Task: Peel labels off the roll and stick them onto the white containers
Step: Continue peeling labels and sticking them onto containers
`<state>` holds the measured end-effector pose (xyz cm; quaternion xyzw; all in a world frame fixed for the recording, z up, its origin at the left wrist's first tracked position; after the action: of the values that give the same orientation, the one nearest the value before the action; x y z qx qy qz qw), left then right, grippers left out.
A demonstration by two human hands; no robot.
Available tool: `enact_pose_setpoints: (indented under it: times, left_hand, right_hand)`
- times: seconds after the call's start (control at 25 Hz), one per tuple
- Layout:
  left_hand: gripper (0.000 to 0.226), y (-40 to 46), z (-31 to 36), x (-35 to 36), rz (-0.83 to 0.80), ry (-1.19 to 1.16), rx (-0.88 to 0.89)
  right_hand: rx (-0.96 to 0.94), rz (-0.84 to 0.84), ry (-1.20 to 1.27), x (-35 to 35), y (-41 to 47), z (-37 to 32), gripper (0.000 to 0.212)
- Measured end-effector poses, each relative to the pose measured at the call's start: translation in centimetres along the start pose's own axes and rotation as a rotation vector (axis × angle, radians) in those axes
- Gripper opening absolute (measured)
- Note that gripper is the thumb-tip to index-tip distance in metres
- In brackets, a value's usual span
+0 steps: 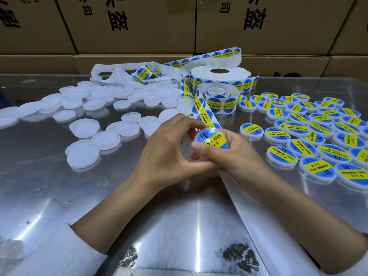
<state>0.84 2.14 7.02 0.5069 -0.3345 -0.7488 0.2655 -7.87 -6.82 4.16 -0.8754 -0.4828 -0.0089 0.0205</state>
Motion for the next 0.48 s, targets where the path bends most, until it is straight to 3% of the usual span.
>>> enact_pose_setpoints:
  times: [0.04, 0.28, 0.48]
  left_hand:
    - [0.054, 0.0, 0.1, 0.1, -0.001, -0.009, 0.002]
    - [0.058, 0.0, 0.5, 0.5, -0.031, -0.028, 0.001]
    - [0.059, 0.2, 1.5, 2.5, -0.354, 0.147, 0.125]
  right_hand:
    - [0.004, 0.015, -0.006, 0.1, 0.0, 0.1, 0.009]
    - [0.137, 0.213, -0.005, -1.1, 0.3, 0.8, 0.059]
    - [0.166, 0.333, 0.062, -1.7, 0.1, 0.7, 0.052]
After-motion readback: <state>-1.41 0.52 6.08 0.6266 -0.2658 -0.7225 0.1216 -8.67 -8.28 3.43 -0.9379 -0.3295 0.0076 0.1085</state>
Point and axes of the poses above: each hand's wrist, its own y-axis towards the middle knuckle, its own x-axis out of the palm, z = x × y, the point moved 5 cm from there along y, towards the middle knuckle, and after that the axes turned 9 degrees about x, right-handed, at the moved point
